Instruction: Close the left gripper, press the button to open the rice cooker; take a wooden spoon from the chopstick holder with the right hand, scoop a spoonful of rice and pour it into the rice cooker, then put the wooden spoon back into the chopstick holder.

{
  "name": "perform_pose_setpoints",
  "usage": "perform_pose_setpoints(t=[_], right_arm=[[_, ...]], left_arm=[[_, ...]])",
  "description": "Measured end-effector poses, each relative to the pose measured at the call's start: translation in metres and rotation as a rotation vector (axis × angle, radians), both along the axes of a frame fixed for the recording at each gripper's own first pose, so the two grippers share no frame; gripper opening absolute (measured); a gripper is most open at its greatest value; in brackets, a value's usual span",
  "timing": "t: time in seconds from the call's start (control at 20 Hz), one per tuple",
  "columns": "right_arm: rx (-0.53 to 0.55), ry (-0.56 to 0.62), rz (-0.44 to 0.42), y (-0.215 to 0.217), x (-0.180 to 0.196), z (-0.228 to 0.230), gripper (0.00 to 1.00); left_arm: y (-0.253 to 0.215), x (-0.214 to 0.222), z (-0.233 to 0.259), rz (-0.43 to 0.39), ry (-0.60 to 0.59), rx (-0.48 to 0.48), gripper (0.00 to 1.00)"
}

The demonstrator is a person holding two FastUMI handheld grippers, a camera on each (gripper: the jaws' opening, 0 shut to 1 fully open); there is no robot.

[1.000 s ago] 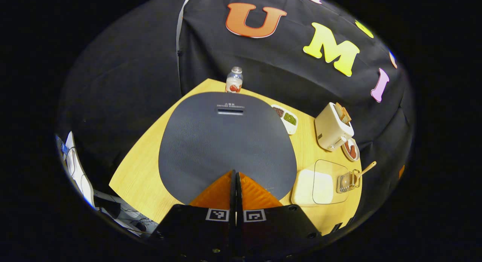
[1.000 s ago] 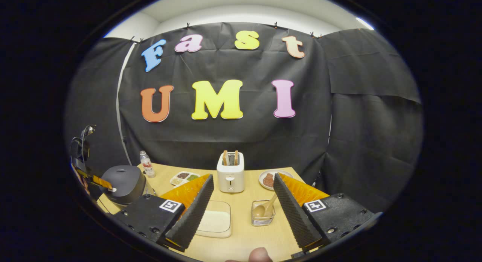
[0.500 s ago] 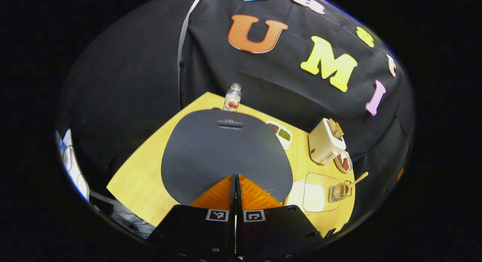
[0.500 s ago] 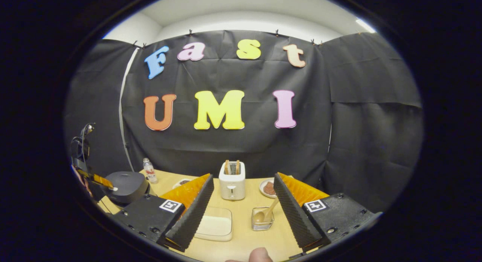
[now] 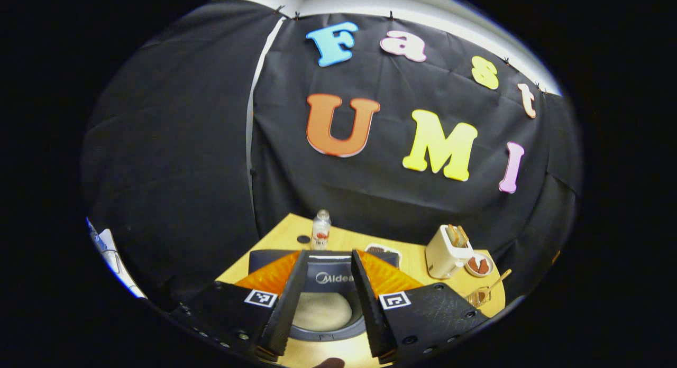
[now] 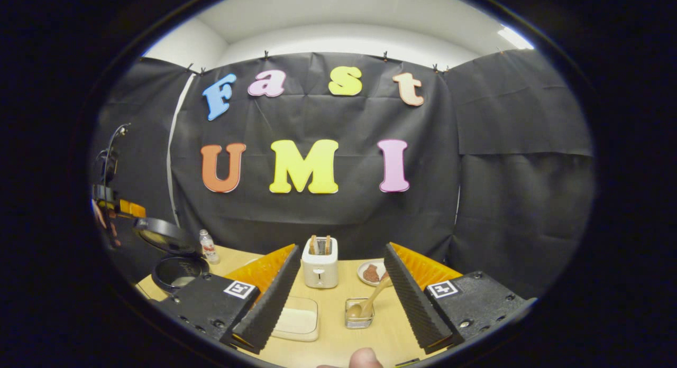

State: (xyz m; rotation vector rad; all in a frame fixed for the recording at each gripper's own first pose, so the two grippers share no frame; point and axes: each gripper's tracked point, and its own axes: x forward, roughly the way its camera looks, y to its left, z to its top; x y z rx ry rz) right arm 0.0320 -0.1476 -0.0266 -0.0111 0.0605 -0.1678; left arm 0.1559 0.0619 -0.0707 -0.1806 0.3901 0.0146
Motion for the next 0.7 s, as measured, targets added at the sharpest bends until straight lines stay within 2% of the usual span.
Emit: perform_pose_setpoints(t=[0.05, 0.15, 0.2, 0.45, 0.7], right_arm=[[-0.002, -0.002, 0.0, -0.002, -0.002, 0.001, 1.0], [-0.001, 0.005, 0.007, -0.002, -0.004, -0.003, 1.0], [0.005, 0.009, 0.01, -0.002, -0.006, -0.004, 1.0], [0.033, 0.023, 0.028, -0.003, -0.009, -0.012, 1.0], [0.063, 0.038, 0.039, -0.014, -0.003, -0.023, 0.99]], left_arm=[[-0.002, 0.0, 0.003, -0.003, -0.003, -0.008, 0.61], [-0.002, -0.001, 0.011, 0.001, -0.044, 0.01, 0.89], [-0.003, -0.004, 0.019, 0.001, -0.072, 0.02, 0.93], [-0.023, -0.026, 0.051, -0.041, -0.211, 0.06, 0.95], [-0.035, -0.051, 0.054, -0.044, -0.233, 0.096, 0.94]])
